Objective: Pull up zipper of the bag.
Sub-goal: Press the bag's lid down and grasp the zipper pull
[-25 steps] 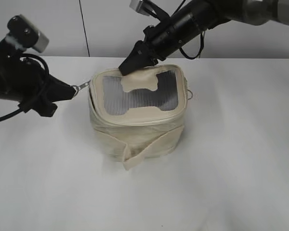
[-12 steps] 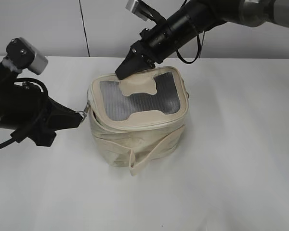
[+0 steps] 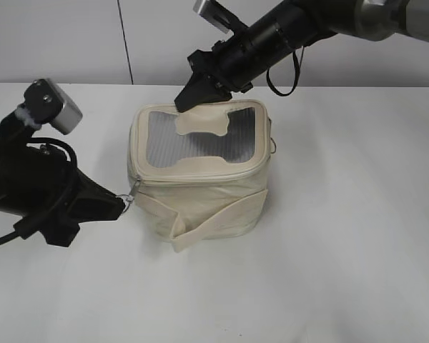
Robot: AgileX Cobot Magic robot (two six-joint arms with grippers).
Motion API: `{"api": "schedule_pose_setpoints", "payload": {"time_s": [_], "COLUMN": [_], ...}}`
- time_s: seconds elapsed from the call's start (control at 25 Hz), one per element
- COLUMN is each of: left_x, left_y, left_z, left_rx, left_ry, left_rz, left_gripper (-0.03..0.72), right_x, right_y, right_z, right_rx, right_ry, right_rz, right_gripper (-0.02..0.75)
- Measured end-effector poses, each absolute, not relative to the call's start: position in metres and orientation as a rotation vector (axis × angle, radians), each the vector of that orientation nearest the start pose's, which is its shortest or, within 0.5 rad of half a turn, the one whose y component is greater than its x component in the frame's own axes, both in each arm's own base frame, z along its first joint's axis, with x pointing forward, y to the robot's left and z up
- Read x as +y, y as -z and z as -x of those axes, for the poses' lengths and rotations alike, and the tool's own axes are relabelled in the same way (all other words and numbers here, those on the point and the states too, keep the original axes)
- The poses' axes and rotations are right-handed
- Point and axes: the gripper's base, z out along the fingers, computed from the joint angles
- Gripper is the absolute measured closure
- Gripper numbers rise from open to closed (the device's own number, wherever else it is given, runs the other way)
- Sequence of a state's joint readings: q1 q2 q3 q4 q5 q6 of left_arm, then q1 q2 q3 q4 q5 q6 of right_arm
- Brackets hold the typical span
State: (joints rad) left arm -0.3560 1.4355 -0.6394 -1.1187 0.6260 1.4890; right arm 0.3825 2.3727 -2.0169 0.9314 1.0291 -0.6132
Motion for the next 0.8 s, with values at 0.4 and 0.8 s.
{"api": "schedule_pose_setpoints", "payload": {"time_s": [0.4, 0.8], "left_x": [-0.153, -0.224], "left_y": [-0.196, -0.182], "left_z": [-0.207, -0.206], "left_rx": [2.168, 2.089], "left_ry": [0.707, 0.693], "left_rz": [-1.158, -1.240], "left_gripper": [0.697, 0.695], "right_x": [0.248, 0.247], "right_y": [-0.188, -0.188], "right_z": [-0.450, -0.451], "right_rx": [2.475, 2.480], "right_ry": [-1.123, -1.109], "right_rz": [0.728, 0.734], "right_gripper": [0.697, 0.697]}}
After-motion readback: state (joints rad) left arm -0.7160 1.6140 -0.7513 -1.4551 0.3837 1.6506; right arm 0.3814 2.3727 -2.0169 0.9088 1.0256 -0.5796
